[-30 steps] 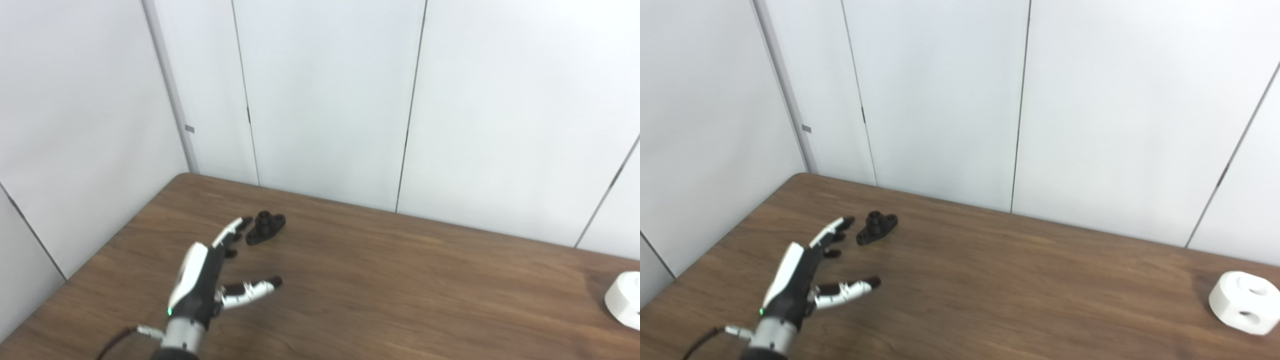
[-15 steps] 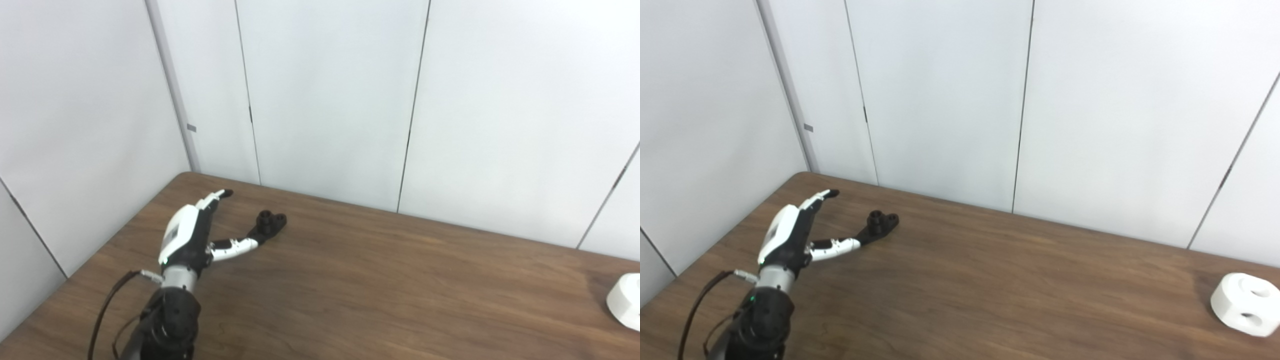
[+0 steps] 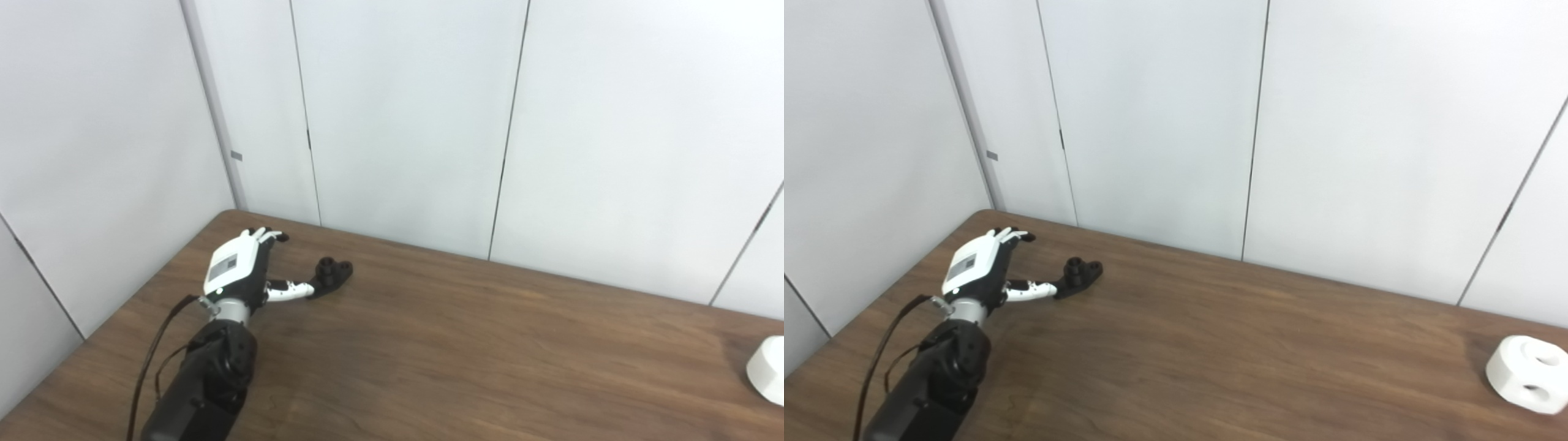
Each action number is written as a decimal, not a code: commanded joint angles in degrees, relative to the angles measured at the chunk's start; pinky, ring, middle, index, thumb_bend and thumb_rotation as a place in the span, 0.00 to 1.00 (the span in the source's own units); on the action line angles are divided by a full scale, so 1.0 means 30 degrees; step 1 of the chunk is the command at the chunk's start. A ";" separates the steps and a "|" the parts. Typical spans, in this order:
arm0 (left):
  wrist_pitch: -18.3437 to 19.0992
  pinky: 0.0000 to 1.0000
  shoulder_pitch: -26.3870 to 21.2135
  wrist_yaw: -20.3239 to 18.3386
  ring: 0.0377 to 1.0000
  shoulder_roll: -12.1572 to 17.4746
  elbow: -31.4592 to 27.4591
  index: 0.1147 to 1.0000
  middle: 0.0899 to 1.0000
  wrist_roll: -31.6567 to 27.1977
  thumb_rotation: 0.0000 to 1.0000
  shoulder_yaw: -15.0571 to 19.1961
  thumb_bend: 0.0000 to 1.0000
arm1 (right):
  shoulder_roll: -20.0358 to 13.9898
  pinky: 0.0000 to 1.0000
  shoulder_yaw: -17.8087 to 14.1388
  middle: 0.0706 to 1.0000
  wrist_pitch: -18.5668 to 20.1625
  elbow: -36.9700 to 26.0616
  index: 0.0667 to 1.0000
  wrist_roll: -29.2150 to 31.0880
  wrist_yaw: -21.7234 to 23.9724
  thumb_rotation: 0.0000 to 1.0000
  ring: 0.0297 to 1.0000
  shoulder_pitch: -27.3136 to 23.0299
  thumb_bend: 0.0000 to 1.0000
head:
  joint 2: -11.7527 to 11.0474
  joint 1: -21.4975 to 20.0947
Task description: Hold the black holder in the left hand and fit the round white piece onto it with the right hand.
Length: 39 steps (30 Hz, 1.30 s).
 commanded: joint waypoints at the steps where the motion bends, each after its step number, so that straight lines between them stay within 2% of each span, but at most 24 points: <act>1: -0.0418 1.00 -0.1117 0.0650 1.00 0.0764 0.0250 0.79 0.95 0.0594 0.41 -0.0210 0.94 | 0.0430 1.00 0.0141 0.93 0.0032 0.0528 1.00 -0.0164 -0.0171 1.00 1.00 0.0526 0.61 | 0.0034 -0.0005; 8: -0.0240 1.00 -0.2026 0.0621 1.00 0.0610 0.2267 0.79 0.96 0.0472 0.42 -0.1158 0.91 | 0.0511 1.00 0.0143 0.93 0.0130 0.0157 1.00 -0.0235 -0.0230 1.00 0.98 0.0678 0.62 | 0.0180 -0.0142; 21: -0.0178 1.00 -0.3557 0.0754 1.00 0.0541 0.5451 0.80 0.95 -0.0089 0.43 -0.1930 0.92 | 0.0663 1.00 0.0175 0.94 0.0488 -0.0223 1.00 -0.0693 -0.0420 1.00 1.00 0.0831 0.66 | 0.0343 -0.0307; 25: -0.0100 1.00 -0.3660 0.0850 1.00 0.0400 0.5763 0.79 0.95 -0.0194 0.42 -0.2038 0.90 | 0.0643 1.00 0.0217 0.93 0.0176 -0.0069 1.00 -0.0483 -0.0339 1.00 0.98 0.0810 0.65 | 0.0372 -0.0336; 30: -0.0321 1.00 -0.3762 0.0954 0.99 0.0344 0.6248 0.73 0.91 -0.0540 0.39 -0.2048 0.89 | 0.0793 1.00 0.0211 0.93 0.0560 -0.0429 1.00 -0.0827 -0.0603 1.00 0.99 0.0959 0.69 | 0.0446 -0.0460; 35: -0.0115 1.00 -0.3946 0.0782 0.99 0.0370 0.6481 0.71 0.91 -0.0820 0.39 -0.2240 0.88 | 0.0770 1.00 0.0289 0.92 0.0290 -0.0280 1.00 -0.0830 -0.0648 1.00 0.99 0.0928 0.70 | 0.0514 -0.0513; 39: 0.0014 1.00 -0.4002 0.0653 0.99 0.0246 0.6490 0.69 0.92 -0.0976 0.40 -0.2379 0.87 | 0.0755 1.00 0.0369 0.92 0.0632 -0.0532 1.00 -0.0830 -0.0746 1.00 0.99 0.1005 0.71 | 0.0552 -0.0538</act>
